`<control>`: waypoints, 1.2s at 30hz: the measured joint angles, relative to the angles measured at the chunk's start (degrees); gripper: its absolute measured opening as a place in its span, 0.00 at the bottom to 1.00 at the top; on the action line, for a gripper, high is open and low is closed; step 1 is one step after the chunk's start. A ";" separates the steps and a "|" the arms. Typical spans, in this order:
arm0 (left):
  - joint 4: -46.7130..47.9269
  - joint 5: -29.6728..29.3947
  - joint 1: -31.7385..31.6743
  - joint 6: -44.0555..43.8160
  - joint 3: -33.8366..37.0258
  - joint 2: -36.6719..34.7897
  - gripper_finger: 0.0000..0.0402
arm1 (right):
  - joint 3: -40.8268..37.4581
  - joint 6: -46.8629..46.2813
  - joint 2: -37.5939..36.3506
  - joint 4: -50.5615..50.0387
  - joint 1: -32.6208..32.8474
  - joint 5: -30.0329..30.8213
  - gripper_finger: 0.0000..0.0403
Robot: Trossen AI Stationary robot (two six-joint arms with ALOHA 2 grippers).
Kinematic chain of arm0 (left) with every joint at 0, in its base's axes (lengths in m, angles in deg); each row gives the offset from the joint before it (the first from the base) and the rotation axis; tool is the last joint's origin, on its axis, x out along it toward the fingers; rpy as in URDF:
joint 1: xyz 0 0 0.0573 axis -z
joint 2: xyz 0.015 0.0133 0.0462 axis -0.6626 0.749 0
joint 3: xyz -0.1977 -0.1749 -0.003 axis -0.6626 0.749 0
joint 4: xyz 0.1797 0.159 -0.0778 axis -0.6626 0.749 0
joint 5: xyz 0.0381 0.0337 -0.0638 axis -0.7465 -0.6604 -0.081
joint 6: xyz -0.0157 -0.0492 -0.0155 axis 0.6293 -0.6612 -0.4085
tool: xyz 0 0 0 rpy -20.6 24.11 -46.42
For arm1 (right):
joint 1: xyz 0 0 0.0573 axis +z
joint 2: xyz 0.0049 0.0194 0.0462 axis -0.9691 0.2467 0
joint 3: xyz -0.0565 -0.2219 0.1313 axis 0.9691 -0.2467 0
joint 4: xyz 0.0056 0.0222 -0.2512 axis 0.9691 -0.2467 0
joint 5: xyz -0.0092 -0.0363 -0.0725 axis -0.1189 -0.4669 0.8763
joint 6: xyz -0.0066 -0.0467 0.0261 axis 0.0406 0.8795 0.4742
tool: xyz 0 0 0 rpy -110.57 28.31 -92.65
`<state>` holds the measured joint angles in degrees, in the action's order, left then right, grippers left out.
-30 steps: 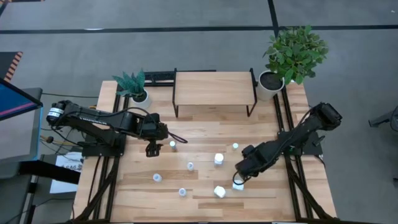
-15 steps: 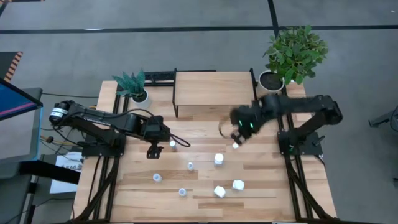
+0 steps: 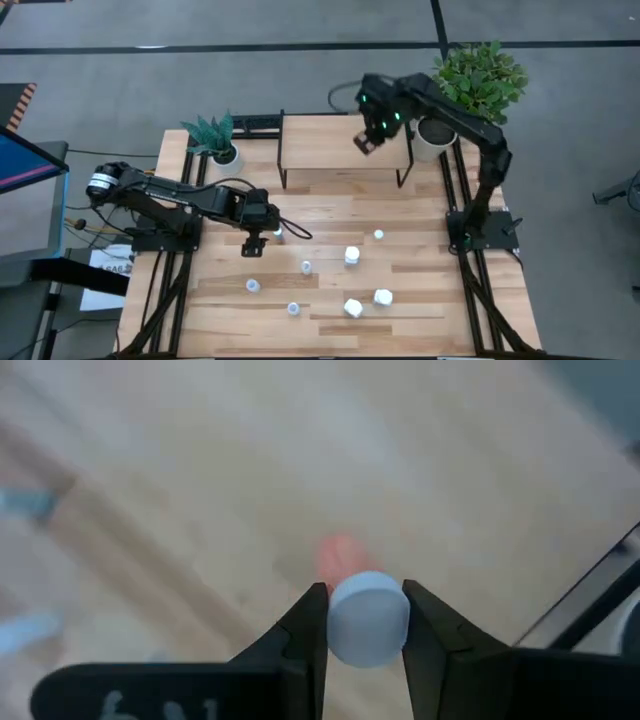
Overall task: Pick and place medicine bottles onto shelf by color
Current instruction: Put the pink pill bottle on the shelf
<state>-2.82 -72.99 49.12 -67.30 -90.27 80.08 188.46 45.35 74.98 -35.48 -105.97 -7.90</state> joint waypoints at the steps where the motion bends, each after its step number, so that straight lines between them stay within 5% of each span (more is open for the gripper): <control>1: -0.49 0.36 0.00 0.53 0.00 1.26 0.73 | 1.60 1.33 1.61 -0.62 -1.51 -0.02 0.24; 10: -1.85 0.35 -0.20 0.38 0.02 9.76 0.73 | 12.28 8.29 12.19 -1.87 -7.80 -0.53 0.24; 23: -5.65 -2.23 -0.22 0.23 -0.20 9.37 0.73 | 12.20 8.46 14.60 -1.89 -10.74 6.55 0.24; 36: -5.75 -2.23 -0.22 0.27 -0.22 9.41 0.73 | 12.09 12.68 14.60 -1.87 -9.37 6.52 0.24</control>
<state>-8.57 -75.21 48.90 -67.03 -90.49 89.49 200.54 58.03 89.58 -37.35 -115.34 -1.38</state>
